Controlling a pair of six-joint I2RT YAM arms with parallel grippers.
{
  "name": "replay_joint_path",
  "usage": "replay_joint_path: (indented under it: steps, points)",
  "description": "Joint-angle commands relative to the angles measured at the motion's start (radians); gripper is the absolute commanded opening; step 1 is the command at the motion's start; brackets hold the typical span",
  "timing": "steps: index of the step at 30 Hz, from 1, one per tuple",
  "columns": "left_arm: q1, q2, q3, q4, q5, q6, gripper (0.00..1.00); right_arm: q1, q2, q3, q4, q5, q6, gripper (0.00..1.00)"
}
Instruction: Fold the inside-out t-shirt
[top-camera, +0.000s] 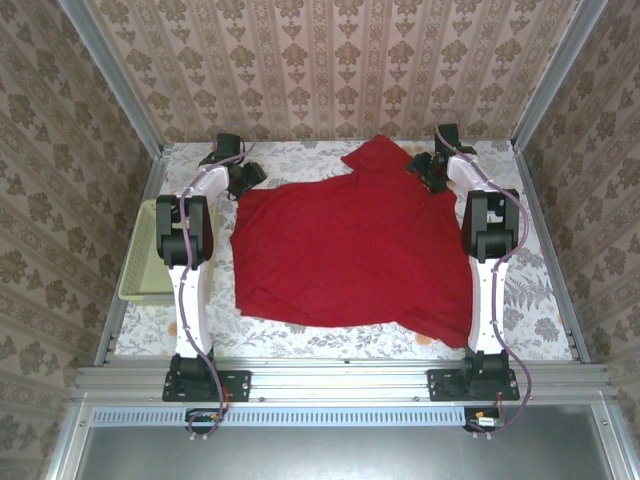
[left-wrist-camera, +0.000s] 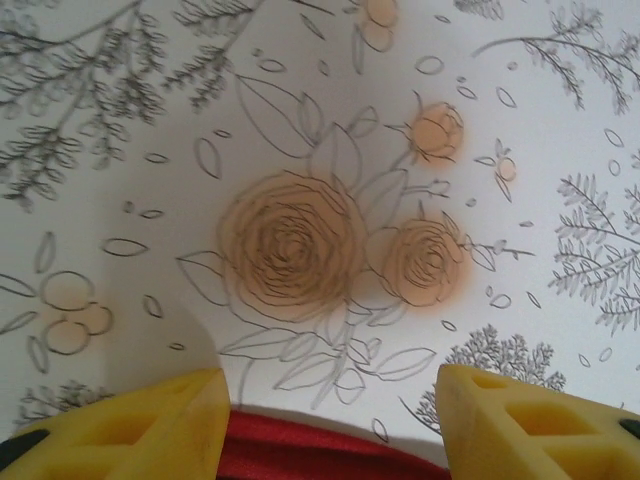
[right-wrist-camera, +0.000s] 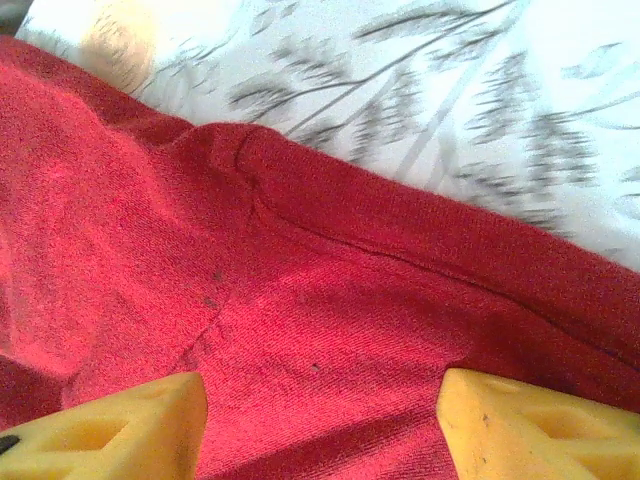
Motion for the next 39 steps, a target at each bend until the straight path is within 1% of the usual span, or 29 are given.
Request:
replay_joint_path:
  steps: [1, 3, 5, 8, 9, 12, 14, 17, 21, 24, 26, 30, 32, 35, 39]
  points:
    - [0.024, 0.0, 0.0, -0.026, -0.04, -0.018, 0.58, -0.027, -0.021, -0.094, 0.006, 0.054, 0.022, 0.66]
    - [0.02, 0.002, 0.034, -0.033, -0.03, 0.002, 0.58, -0.026, -0.034, -0.093, 0.022, 0.02, -0.004, 0.67]
    - [0.016, -0.004, 0.087, -0.067, -0.046, 0.024, 0.59, -0.021, -0.045, -0.079, 0.023, -0.011, -0.042, 0.67]
    - [0.011, -0.026, 0.146, -0.121, -0.108, 0.048, 0.59, -0.016, -0.069, -0.054, -0.04, 0.038, -0.068, 0.67]
    - [0.008, -0.037, 0.154, -0.133, -0.118, 0.048, 0.59, -0.016, -0.082, -0.059, -0.031, 0.04, -0.077, 0.68]
    - [-0.015, -0.078, 0.153, -0.128, -0.119, 0.079, 0.6, -0.004, -0.119, -0.079, 0.034, 0.029, -0.137, 0.68]
    - [-0.04, -0.082, 0.159, -0.128, -0.085, 0.097, 0.61, 0.005, -0.118, -0.061, 0.051, 0.005, -0.171, 0.69]
    - [-0.06, -0.077, 0.136, -0.126, -0.043, 0.07, 0.61, 0.01, -0.072, 0.013, 0.039, -0.053, -0.181, 0.69]
    - [-0.066, -0.083, 0.027, -0.057, -0.003, -0.002, 0.59, 0.022, 0.007, 0.119, 0.015, -0.093, -0.184, 0.69]
    - [-0.069, -0.065, -0.009, -0.032, 0.017, -0.016, 0.59, 0.032, 0.072, 0.207, -0.006, -0.122, -0.171, 0.69]
    - [-0.067, -0.048, -0.022, -0.024, 0.026, -0.021, 0.58, 0.036, 0.117, 0.262, -0.011, -0.124, -0.157, 0.69]
    - [-0.042, -0.031, -0.054, -0.008, 0.017, -0.023, 0.58, 0.021, 0.192, 0.356, -0.108, -0.084, -0.096, 0.69]
    - [-0.026, -0.03, -0.068, -0.003, 0.003, -0.015, 0.58, 0.006, 0.195, 0.344, -0.122, -0.054, -0.063, 0.68]
    - [-0.007, -0.028, -0.067, -0.015, -0.022, 0.005, 0.57, -0.02, 0.171, 0.291, -0.159, 0.032, -0.034, 0.68]
    - [0.022, -0.015, -0.049, -0.023, -0.03, 0.014, 0.58, -0.05, 0.102, 0.157, -0.093, 0.064, -0.011, 0.68]
